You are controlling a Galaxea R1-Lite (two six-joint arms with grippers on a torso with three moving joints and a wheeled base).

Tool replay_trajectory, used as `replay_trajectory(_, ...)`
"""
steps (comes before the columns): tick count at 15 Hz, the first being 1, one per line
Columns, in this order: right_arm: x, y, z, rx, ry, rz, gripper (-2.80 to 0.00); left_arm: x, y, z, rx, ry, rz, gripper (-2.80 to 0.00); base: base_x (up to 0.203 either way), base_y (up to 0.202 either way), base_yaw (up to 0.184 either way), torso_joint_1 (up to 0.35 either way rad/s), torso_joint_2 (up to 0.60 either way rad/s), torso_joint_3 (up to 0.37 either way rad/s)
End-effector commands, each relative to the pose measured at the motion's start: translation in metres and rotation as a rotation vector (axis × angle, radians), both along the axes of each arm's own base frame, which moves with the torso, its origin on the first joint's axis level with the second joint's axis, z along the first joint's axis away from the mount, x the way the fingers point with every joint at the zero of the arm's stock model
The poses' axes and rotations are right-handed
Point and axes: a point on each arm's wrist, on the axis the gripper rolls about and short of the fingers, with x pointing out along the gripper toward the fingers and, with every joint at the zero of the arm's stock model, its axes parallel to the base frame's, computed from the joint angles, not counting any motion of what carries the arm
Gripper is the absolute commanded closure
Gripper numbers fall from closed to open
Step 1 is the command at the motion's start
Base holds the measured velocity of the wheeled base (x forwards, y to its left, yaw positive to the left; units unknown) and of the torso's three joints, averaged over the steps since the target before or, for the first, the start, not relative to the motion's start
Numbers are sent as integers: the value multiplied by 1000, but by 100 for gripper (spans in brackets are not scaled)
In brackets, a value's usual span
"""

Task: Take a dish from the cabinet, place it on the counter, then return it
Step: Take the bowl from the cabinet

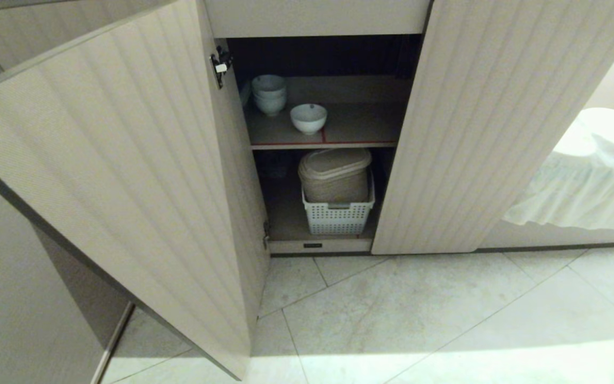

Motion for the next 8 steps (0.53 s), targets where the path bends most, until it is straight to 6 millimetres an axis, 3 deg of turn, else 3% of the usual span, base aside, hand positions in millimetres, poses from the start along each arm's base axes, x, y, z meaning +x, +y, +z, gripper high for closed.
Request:
replay_trajectory(1, 0, 0, 0, 17, -3, -2, 0, 0, 0, 0, -2, 0, 0, 0, 0, 0, 0, 0, 0, 0)
replay_trajectory(8, 0, 0, 0, 24, -4, -2, 0, 0, 0, 0, -4, -1, 0, 0, 0, 0, 0, 0, 0, 0)
